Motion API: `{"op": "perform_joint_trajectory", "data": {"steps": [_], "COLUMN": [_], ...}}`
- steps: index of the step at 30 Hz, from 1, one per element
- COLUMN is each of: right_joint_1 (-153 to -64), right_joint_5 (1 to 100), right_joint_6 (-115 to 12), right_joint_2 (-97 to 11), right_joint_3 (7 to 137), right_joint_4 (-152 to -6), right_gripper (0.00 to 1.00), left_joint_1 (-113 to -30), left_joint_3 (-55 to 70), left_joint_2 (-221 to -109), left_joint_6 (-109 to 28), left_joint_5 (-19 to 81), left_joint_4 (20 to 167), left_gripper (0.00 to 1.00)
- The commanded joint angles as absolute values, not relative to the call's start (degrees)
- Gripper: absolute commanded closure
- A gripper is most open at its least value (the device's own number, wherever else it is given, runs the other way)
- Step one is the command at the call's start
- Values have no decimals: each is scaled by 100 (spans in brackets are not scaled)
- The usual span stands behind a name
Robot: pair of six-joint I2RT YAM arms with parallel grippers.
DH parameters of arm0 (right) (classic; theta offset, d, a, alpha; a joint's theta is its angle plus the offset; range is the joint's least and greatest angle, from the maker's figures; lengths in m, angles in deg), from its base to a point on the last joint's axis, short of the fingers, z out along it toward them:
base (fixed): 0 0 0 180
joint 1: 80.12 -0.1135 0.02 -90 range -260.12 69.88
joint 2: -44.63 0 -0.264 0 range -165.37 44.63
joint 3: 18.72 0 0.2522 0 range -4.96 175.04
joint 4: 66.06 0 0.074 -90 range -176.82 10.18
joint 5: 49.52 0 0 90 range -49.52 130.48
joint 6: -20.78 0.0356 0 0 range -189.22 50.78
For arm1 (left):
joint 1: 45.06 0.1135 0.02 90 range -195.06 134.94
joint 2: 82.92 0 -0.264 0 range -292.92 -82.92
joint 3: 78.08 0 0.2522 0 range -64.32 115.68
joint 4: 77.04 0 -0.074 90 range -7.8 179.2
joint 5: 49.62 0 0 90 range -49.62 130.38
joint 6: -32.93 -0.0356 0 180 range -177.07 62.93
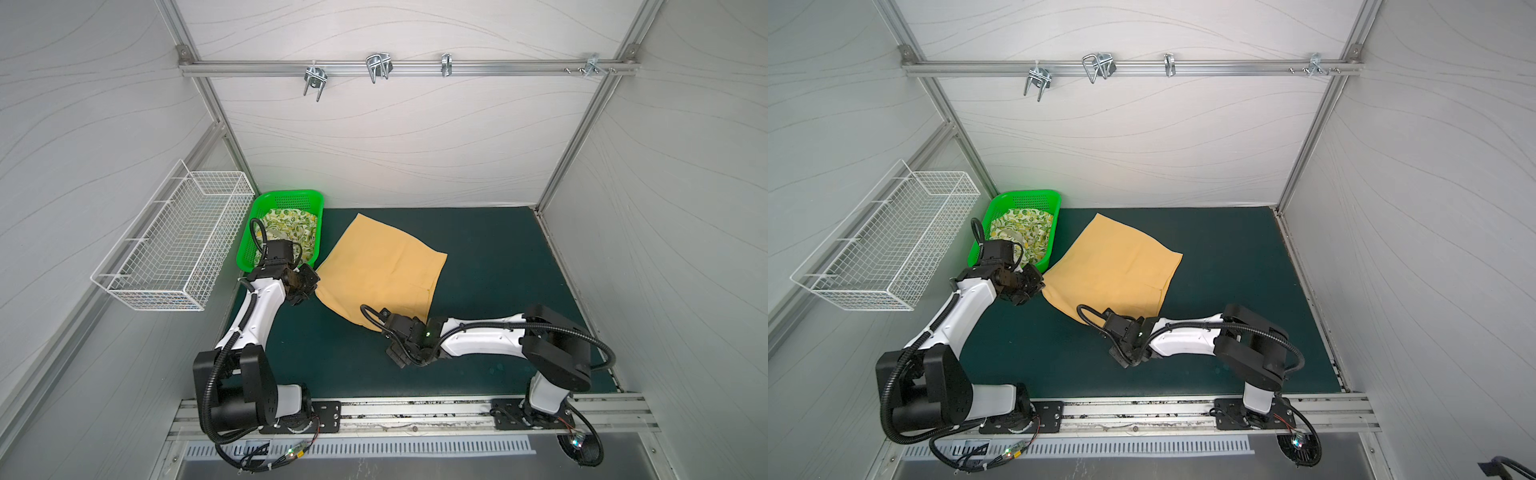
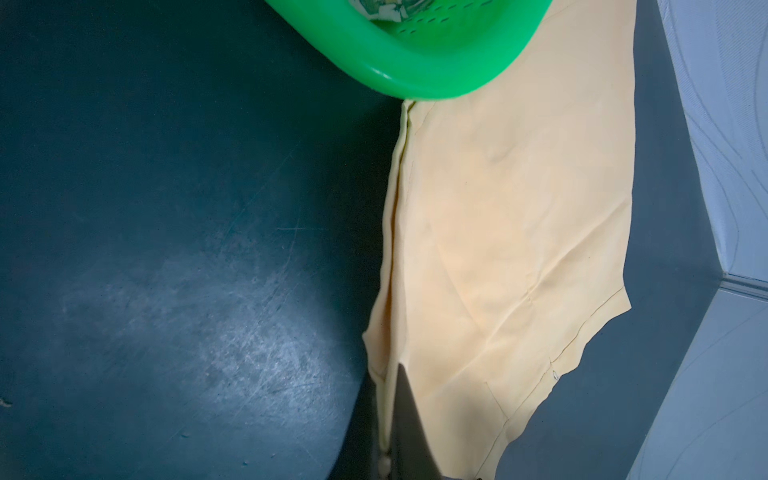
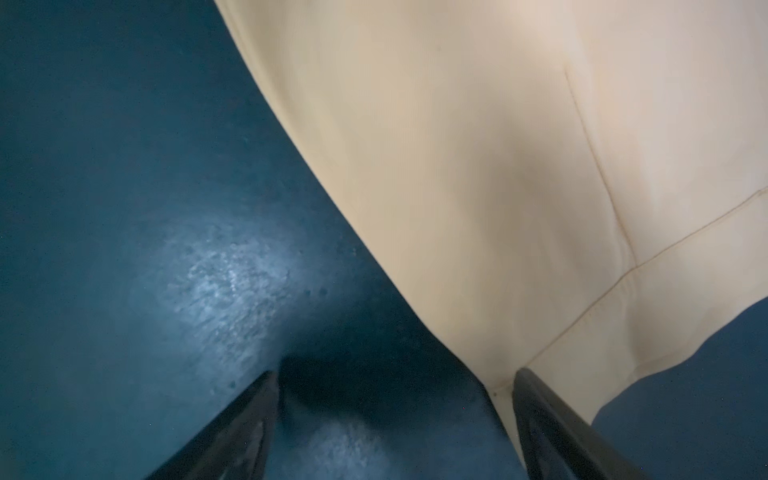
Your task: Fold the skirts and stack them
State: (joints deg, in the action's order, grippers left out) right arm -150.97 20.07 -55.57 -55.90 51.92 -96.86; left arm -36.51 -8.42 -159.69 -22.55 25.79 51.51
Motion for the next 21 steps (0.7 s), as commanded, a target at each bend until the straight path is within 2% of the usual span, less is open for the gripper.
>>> {"op": "perform_joint_trajectory", "data": {"steps": [1, 10, 16, 21], "right_joint_1": [-14927, -14632, -14596, -14543], "right_joint_5": [1889, 2089, 2316, 2388], "right_joint_6": [-5637, -5702, -5711, -5529], "right_joint_2": [-5704, -5885, -6110, -6126], "right_joint_3": [5282, 5226, 5243, 5182], "right_joint_4": [-9731, -9709, -9704, -9798], "right_gripper": [15, 19, 34, 54], "left_joint_1": [-3542, -3352, -3326, -3263], "left_joint_3": [-502, -264, -175, -115], "left_joint_2": [-16026, -16200, -16272, -16323], "left_joint_6": [-2332, -2341, -2349, -2384], "left_joint_5": [2497, 2326, 2298, 2263], "left_joint_4": [5044, 5017, 5026, 5025], "left_gripper": [100, 100, 100, 100]}}
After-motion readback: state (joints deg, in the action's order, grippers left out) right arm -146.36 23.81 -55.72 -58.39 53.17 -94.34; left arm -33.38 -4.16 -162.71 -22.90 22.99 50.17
